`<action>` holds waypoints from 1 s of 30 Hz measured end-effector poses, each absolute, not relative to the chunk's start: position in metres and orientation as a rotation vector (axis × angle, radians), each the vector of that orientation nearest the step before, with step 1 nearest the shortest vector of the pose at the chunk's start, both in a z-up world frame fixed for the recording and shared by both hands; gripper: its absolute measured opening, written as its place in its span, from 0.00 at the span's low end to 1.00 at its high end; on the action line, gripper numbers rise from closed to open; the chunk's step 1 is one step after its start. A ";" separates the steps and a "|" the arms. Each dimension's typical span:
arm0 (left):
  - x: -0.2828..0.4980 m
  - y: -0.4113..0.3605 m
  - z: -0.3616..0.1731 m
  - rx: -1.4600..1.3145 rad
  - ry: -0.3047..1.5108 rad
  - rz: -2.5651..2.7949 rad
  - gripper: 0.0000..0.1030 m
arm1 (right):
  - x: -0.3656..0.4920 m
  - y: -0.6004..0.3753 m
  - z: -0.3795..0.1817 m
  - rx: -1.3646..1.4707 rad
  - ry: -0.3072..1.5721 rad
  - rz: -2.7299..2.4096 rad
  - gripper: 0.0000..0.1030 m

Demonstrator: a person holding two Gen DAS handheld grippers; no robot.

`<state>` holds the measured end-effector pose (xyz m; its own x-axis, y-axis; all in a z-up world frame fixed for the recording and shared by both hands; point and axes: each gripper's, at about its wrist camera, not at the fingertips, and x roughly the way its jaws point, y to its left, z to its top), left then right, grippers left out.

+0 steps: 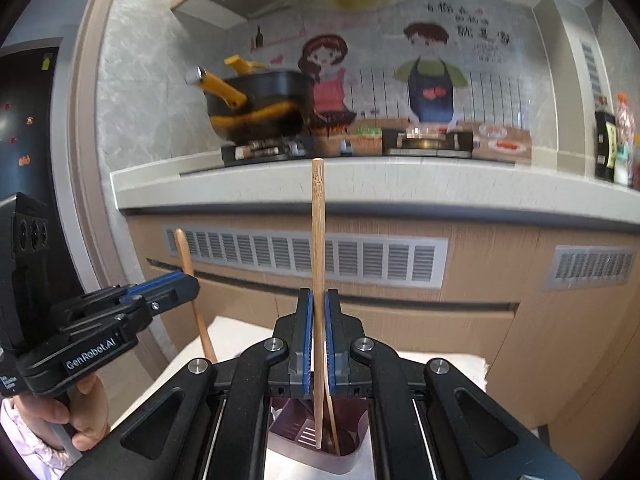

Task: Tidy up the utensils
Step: 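Lift the chopstick and wooden spoon and lower both into the caddy, then open both tools to release the chopstick and wooden spoon into the caddy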

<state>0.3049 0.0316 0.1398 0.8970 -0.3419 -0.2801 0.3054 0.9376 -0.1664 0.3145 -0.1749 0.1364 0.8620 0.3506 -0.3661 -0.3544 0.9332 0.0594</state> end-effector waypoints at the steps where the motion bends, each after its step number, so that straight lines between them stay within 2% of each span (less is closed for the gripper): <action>1: 0.310 0.030 0.133 -0.124 0.325 -0.336 0.11 | 0.320 -0.173 0.130 -0.011 0.394 0.370 0.05; 15: 0.353 0.007 0.044 -0.085 0.532 -0.318 0.11 | 0.363 -0.167 0.040 -0.026 0.583 0.348 0.05; 24: 0.353 -0.001 0.022 -0.071 0.612 -0.311 0.11 | 0.360 -0.168 0.004 -0.039 0.682 0.349 0.05; 27: 0.354 0.002 0.018 -0.090 0.650 -0.311 0.13 | 0.355 -0.169 0.007 -0.042 0.680 0.352 0.13; 29: 0.350 0.004 0.018 -0.109 0.663 -0.313 0.13 | 0.348 -0.172 0.011 -0.036 0.663 0.358 0.30; 30: 0.347 0.006 0.019 -0.116 0.661 -0.312 0.13 | 0.344 -0.174 0.014 -0.036 0.653 0.358 0.33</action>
<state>0.3474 0.0062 0.0194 0.7450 -0.3212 -0.5846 0.2477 0.9470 -0.2046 0.3442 -0.1735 0.0140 0.7353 0.3143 -0.6005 -0.3369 0.9383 0.0786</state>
